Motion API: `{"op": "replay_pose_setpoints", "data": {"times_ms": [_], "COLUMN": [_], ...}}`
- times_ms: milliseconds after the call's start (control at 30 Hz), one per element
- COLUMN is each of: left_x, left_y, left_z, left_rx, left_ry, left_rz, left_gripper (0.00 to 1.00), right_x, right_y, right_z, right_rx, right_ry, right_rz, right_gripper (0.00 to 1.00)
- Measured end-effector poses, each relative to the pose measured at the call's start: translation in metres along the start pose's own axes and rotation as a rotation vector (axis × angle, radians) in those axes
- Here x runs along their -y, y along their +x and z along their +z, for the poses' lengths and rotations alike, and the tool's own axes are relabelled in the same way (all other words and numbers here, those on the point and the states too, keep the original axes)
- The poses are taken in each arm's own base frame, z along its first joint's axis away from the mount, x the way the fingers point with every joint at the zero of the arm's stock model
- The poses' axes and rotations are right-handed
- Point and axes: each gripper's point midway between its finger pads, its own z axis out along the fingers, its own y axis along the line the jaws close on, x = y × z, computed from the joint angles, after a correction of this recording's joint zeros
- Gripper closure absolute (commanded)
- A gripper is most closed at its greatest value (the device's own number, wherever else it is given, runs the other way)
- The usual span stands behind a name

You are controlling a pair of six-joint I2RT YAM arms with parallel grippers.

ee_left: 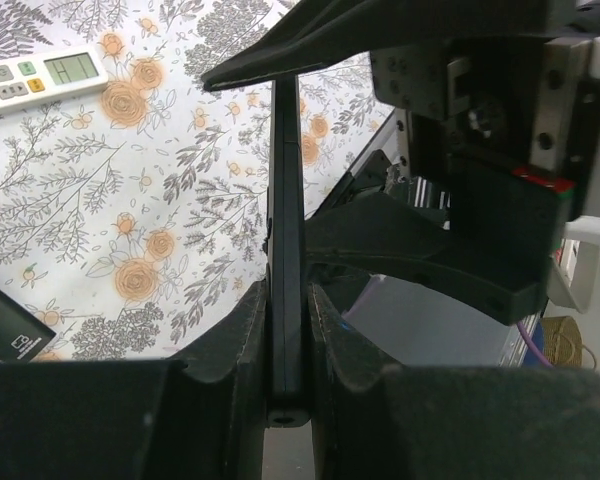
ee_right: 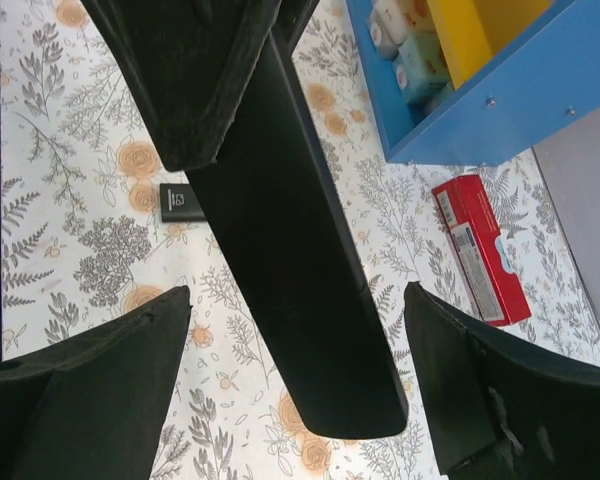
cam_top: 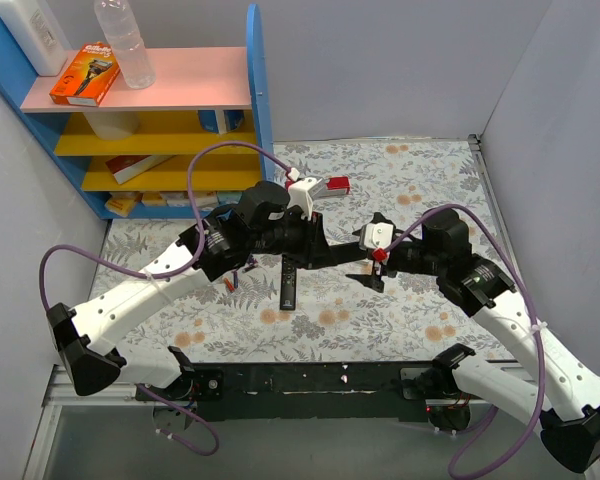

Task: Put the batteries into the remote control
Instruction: Adjust the remote control.

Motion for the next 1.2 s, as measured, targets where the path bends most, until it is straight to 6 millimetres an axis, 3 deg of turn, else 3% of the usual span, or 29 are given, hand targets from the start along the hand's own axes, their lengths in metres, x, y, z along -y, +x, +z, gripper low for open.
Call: {"op": "replay_pose_setpoints", "data": {"times_ms": [167, 300, 367, 400, 433, 500, 533, 567, 633, 700, 833, 1067, 1200], "left_x": [0.006, 0.006, 0.006, 0.006, 0.006, 0.004, 0.004, 0.003, 0.001, -0.002, -0.01, -0.013, -0.015], "left_y": [-0.002, 0.003, 0.004, 0.003, 0.001, 0.002, 0.002, 0.002, -0.001, -0.006, -0.018, -0.035, -0.042], "left_z": [-0.003, -0.002, 0.0, 0.0, 0.001, 0.0, 0.001, 0.001, 0.002, 0.003, -0.004, -0.033, -0.028], "left_rx": [-0.006, -0.038, -0.05, -0.052, -0.052, -0.062, -0.062, -0.059, -0.043, -0.017, 0.087, 0.339, 0.425], "left_ry": [0.019, 0.021, 0.018, 0.018, 0.016, 0.01, 0.008, 0.003, -0.013, -0.031, -0.07, -0.05, -0.017], "left_rz": [-0.003, -0.013, -0.016, -0.016, -0.019, -0.024, -0.026, -0.027, -0.034, -0.037, -0.056, -0.124, -0.169], "left_gripper": [1.0, 1.0, 1.0, 1.0, 0.99, 0.77, 0.65, 0.36, 0.18, 0.05, 0.02, 0.02, 0.02], "right_x": [-0.003, -0.003, -0.005, -0.009, -0.013, -0.016, -0.016, -0.017, -0.017, -0.016, -0.016, -0.003, 0.002], "right_y": [0.01, 0.013, 0.015, 0.018, 0.022, 0.023, 0.023, 0.024, 0.023, 0.024, 0.026, 0.013, 0.008], "right_z": [0.0, 0.0, 0.0, 0.0, 0.0, 0.0, 0.0, -0.001, -0.001, -0.001, 0.0, 0.003, 0.005], "right_rx": [-0.043, -0.058, -0.068, -0.075, -0.086, -0.087, -0.087, -0.087, -0.083, -0.07, -0.043, 0.04, 0.067], "right_ry": [-0.006, -0.003, -0.01, -0.022, -0.036, -0.042, -0.041, -0.04, -0.027, -0.002, 0.056, 0.163, 0.2], "right_rz": [-0.009, -0.022, -0.028, -0.029, -0.027, -0.026, -0.025, -0.022, -0.001, 0.032, 0.131, 0.35, 0.444], "right_gripper": [0.24, 0.54, 0.63, 0.75, 0.81, 0.94, 0.94, 0.96, 0.99, 0.99, 0.99, 0.99, 0.99]}}
